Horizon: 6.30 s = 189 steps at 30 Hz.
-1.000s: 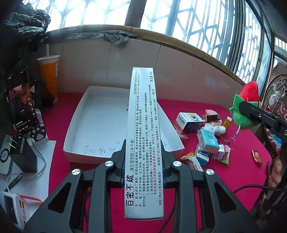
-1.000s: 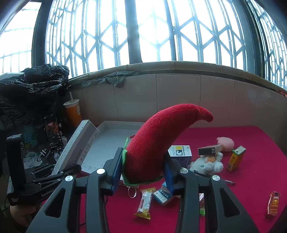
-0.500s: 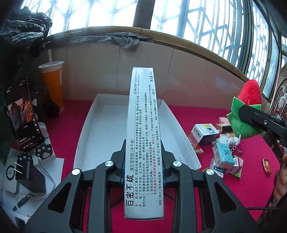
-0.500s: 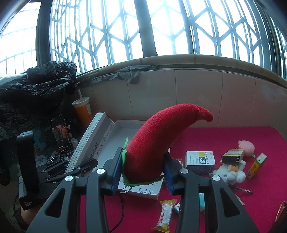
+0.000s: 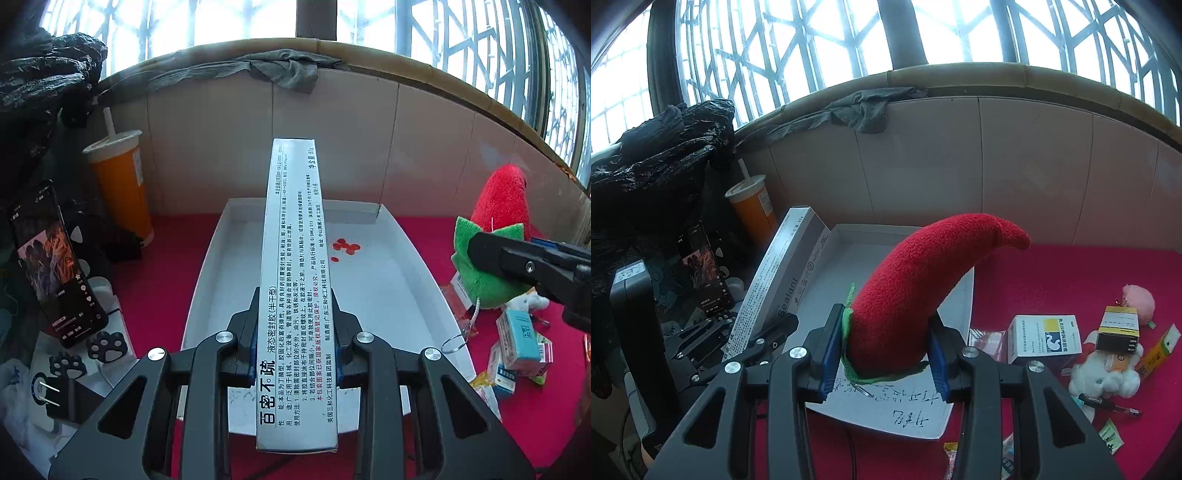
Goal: Organize objects
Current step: 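Lower the white box and red chili into the cardboard box, opening both tools, then withdraw both open tools from the cardboard box back to the pile, then grasp the yellow-wrapped snack bar with the left tool while the right tool grasps the red-white barcode box, then carry the snack bar and red-white box with both tools to the cardboard box, then lower the snack bar and red-white box into the cardboard box, opening both tools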
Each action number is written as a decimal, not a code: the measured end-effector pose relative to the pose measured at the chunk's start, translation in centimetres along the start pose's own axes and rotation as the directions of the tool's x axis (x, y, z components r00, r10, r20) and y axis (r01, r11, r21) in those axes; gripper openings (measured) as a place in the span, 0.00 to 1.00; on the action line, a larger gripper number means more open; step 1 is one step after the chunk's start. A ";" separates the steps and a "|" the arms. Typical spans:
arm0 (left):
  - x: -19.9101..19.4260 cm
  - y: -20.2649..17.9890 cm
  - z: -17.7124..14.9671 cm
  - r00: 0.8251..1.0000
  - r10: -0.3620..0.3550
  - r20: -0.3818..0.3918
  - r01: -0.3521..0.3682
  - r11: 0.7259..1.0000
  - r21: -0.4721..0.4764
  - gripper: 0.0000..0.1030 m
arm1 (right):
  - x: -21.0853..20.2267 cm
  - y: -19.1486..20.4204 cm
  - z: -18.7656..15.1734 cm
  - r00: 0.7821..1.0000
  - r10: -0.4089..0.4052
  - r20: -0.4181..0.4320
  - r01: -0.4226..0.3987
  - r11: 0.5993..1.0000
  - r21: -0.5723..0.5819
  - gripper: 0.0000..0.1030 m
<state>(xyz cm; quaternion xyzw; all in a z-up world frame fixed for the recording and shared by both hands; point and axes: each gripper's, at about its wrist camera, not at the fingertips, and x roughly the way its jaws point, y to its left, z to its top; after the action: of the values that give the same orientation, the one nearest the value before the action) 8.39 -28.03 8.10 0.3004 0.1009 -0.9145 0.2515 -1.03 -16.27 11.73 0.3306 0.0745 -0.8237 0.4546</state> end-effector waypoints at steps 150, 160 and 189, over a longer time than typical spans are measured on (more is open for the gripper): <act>-7.4 -6.8 -7.4 0.962 -0.272 0.038 0.271 0.962 0.029 0.23 | -12.5 -5.2 -11.4 0.991 -0.070 0.113 0.081 0.993 -0.089 0.34; -6.6 -5.3 -6.8 0.966 -0.255 0.043 0.255 0.967 0.008 0.23 | -10.8 -3.6 -10.3 0.994 -0.058 0.097 0.070 0.990 -0.123 0.34; -0.5 -2.4 -0.8 0.976 -0.213 0.033 0.214 0.976 -0.026 0.23 | -3.1 -1.9 -5.6 0.998 -0.051 0.041 0.055 0.995 -0.082 0.34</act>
<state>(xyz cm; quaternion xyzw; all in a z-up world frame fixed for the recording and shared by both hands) 7.89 -25.54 7.83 0.2702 0.1424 -0.9391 0.1578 1.31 -10.60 8.97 0.2931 0.1084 -0.8380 0.4473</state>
